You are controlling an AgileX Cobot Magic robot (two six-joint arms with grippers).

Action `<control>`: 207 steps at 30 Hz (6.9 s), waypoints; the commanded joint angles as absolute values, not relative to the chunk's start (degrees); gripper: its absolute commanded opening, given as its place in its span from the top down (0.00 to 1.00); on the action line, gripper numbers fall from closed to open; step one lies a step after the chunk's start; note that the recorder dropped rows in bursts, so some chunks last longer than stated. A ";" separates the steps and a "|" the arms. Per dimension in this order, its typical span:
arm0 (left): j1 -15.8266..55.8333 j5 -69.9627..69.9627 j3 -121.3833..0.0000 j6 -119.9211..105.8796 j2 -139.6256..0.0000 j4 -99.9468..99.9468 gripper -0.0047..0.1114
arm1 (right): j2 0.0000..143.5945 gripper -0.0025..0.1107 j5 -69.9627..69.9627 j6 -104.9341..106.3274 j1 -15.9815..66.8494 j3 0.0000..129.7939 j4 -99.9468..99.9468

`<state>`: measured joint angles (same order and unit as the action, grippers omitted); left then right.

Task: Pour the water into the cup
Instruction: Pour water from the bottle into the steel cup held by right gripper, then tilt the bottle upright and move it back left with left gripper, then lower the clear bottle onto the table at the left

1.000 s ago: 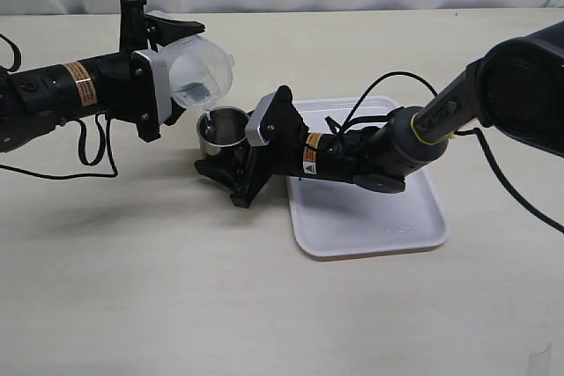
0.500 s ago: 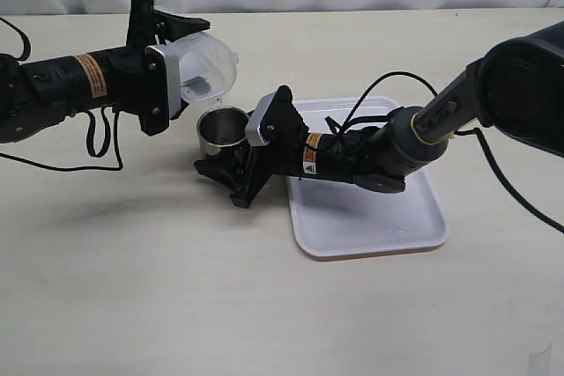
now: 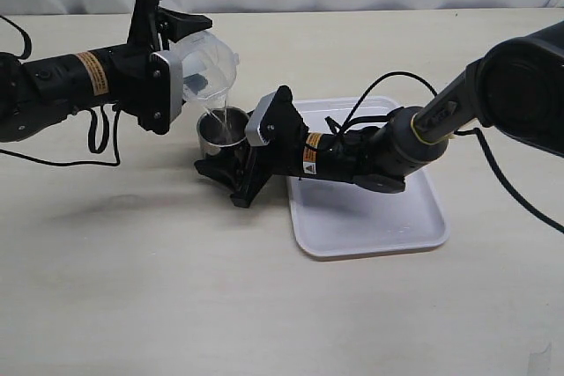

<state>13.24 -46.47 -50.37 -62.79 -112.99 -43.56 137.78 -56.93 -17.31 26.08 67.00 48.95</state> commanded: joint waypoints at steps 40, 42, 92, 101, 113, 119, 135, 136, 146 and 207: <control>13.41 -51.49 -51.11 -75.14 -112.53 -40.86 0.96 | 137.87 0.94 -57.01 -17.20 26.15 67.23 48.83; 13.41 -51.61 -51.11 -75.12 -112.53 -40.86 0.96 | 137.87 0.94 -57.01 -17.20 26.15 67.23 48.83; 13.41 -54.01 -51.11 -76.46 -112.53 -40.86 0.96 | 137.87 0.94 -57.01 -17.20 26.15 67.23 48.83; 13.41 -54.01 -51.11 -76.46 -112.53 -40.86 0.96 | 137.87 0.94 -57.01 -17.20 26.15 67.23 48.83; 13.41 -53.65 -51.11 -75.80 -112.53 -40.86 0.96 | 137.87 0.94 -57.01 -17.20 26.15 67.23 48.83; 13.41 -53.51 -51.11 -70.18 -112.53 -40.86 0.96 | 137.87 0.94 -57.01 -17.20 26.15 67.23 48.83; 13.41 -54.10 -51.11 -50.66 -112.53 -33.11 0.96 | 137.87 0.94 -57.01 -17.20 26.15 67.23 48.83; 13.41 -54.49 -51.11 -48.45 -112.53 -31.98 0.96 | 137.87 0.94 -57.01 -17.20 26.15 67.23 48.83; 13.17 -57.83 -51.11 -26.75 -112.53 -12.83 0.96 | 137.87 0.94 -57.01 -17.20 26.15 67.23 48.83; 4.35 -54.00 -56.16 12.13 -124.66 -17.31 0.96 | 137.87 0.94 -57.01 -17.20 26.15 67.23 48.83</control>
